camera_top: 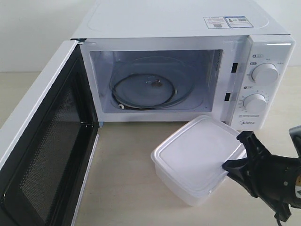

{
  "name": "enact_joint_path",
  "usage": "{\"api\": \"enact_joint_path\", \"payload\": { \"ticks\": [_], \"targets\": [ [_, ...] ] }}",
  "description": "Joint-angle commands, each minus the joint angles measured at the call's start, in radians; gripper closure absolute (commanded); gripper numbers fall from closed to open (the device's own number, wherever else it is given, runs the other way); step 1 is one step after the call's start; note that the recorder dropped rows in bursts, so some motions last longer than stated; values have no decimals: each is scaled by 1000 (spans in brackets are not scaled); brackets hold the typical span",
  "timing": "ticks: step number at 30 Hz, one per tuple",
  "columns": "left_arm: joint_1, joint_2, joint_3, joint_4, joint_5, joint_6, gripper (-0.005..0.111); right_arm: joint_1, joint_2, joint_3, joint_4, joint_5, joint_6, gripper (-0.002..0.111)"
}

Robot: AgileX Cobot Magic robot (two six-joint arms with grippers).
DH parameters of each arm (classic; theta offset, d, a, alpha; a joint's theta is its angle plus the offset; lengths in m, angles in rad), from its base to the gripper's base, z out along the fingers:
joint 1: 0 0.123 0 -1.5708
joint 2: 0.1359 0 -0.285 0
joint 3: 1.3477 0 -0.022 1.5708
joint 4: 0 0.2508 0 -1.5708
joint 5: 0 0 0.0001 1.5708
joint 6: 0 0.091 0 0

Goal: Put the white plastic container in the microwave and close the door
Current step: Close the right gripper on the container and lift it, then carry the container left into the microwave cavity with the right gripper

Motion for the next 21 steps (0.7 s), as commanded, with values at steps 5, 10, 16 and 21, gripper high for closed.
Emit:
{"api": "enact_joint_path", "payload": {
  "ticks": [5, 10, 16, 21],
  "targets": [
    [4, -3, 0, 0, -11, -2, 102, 3, -82, 55, -85, -73, -20, 108],
    [4, -3, 0, 0, -11, -2, 102, 3, -166, 86, -94, -92, -22, 108],
    [4, -3, 0, 0, -11, -2, 102, 14, -210, 95, -95, -178, 47, 108],
    [4, -3, 0, 0, -11, -2, 102, 315, -211, 89, 387, -166, -95, 108]
  ]
}}
